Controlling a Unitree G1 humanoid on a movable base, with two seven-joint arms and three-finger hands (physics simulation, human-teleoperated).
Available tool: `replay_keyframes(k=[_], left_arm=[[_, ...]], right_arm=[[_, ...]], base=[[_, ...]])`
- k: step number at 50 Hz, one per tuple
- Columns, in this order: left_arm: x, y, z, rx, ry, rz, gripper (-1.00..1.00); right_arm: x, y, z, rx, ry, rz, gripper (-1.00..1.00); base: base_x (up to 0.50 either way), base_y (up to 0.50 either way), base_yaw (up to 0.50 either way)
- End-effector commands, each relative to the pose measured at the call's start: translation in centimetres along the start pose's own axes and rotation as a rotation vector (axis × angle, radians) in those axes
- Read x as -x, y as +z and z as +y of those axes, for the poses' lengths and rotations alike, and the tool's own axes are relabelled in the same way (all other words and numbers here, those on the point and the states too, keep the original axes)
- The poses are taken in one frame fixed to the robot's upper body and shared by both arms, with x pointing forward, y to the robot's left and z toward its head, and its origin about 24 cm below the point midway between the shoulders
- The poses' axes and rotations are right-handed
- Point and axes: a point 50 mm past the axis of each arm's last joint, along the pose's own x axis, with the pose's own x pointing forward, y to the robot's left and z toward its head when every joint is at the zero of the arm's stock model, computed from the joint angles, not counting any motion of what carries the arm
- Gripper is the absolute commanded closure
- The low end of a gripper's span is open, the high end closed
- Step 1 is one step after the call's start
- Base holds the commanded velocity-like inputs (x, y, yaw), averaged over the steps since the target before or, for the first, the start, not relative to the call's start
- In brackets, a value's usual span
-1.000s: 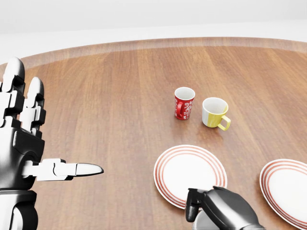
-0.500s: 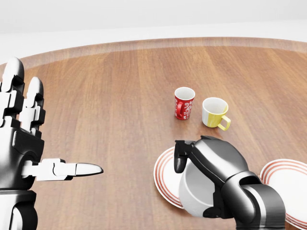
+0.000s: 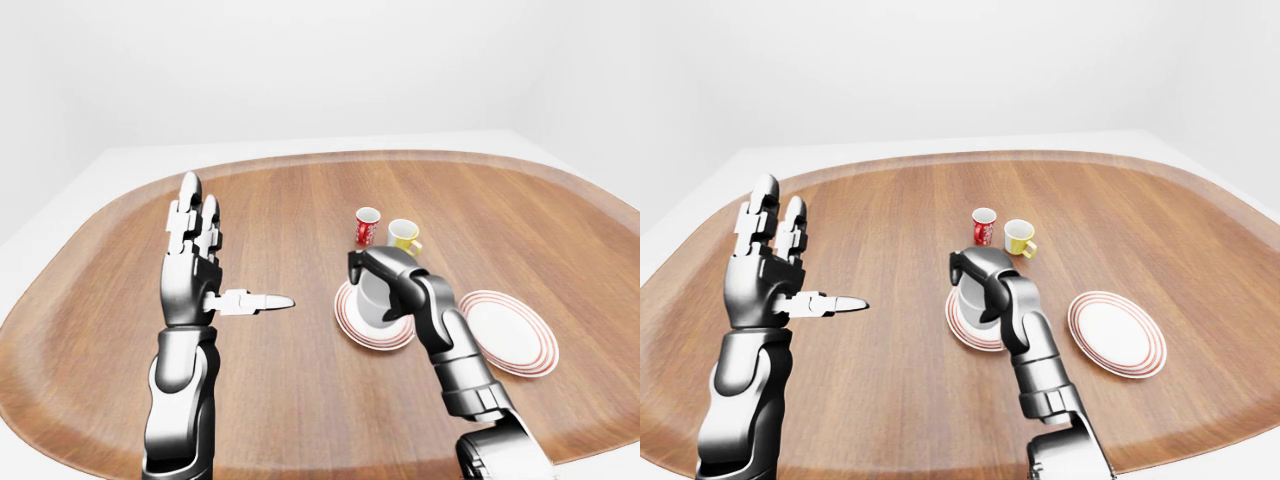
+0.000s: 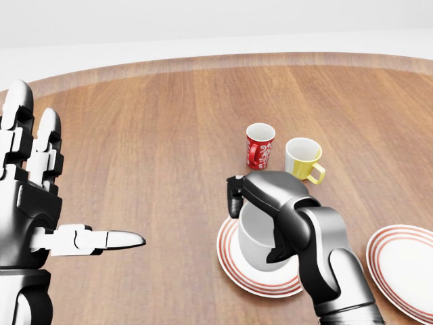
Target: Put the white mug on the left plate.
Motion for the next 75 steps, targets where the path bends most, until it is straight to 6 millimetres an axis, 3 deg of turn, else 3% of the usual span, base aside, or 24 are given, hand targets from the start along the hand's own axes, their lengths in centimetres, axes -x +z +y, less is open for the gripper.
replay_keyframes(k=[1, 8, 18, 40, 75], left_arm=[[0.0, 0.0, 0.0, 0.001, 0.000, 0.000, -1.00], [0.0, 0.0, 0.0, 0.002, 0.002, 0.001, -1.00], [-0.1, 0.1, 0.1, 0.002, 0.003, -0.006, -1.00], [-0.2, 0.0, 0.2, 0.003, 0.006, -0.002, -1.00], [-0.1, 0.0, 0.2, 0.002, 0.007, -0.002, -1.00]], right_arm=[[-3.4, -0.9, -0.3, 0.016, 0.007, 0.015, 1.00], [-5.1, -1.2, -0.6, 0.012, -0.011, 0.032, 1.00], [-6.0, -2.2, -0.3, -0.003, -0.026, 0.093, 1.00], [-5.8, -4.0, 1.3, -0.015, -0.018, 0.173, 1.00], [-5.7, -4.2, 2.8, -0.035, -0.011, 0.187, 1.00]], base=[[0.00, 0.00, 0.00], [0.00, 0.00, 0.00], [0.00, 0.00, 0.00], [0.00, 0.00, 0.00], [0.00, 0.00, 0.00]])
